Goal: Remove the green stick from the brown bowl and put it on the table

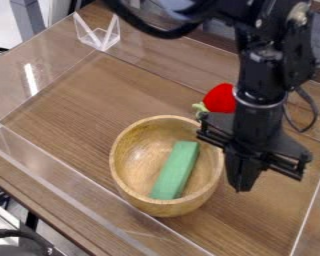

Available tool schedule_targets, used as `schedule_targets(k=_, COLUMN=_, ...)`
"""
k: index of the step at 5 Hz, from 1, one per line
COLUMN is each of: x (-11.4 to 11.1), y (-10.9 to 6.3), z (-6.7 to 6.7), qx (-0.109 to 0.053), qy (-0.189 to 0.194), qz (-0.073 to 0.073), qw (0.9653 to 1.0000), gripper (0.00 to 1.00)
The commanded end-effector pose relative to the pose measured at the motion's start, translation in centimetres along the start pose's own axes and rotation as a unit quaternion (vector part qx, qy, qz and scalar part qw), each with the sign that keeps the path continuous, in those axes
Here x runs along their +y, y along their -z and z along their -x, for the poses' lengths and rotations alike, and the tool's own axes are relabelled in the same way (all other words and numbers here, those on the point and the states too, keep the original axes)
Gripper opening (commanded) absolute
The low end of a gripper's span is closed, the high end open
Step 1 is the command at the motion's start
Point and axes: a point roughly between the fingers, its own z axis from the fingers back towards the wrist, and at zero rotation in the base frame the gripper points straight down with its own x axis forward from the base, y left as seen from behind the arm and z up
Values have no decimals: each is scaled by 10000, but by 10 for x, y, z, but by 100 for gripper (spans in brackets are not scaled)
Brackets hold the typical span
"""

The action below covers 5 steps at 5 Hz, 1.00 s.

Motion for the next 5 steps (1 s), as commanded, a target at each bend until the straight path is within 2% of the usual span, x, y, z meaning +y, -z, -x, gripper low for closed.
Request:
schedule_targets(k=1, x=-4, y=-23, z=-8, qx=-276, qy=-278, qz=59, qw=9992, gripper=0)
schedule_targets(k=3, x=21, y=-29, z=-14, qx=-231, qy=-248, qz=2, qw=9994, gripper=0)
schedule_targets(k=4, x=23, y=-34, z=-10, qx=-234, qy=-366, qz=-23, qw=9991, gripper=0)
schedule_targets(k=5, x=21, y=-38, z=-5, qx=-217, qy=-460, qz=-70, qw=9987, gripper=100)
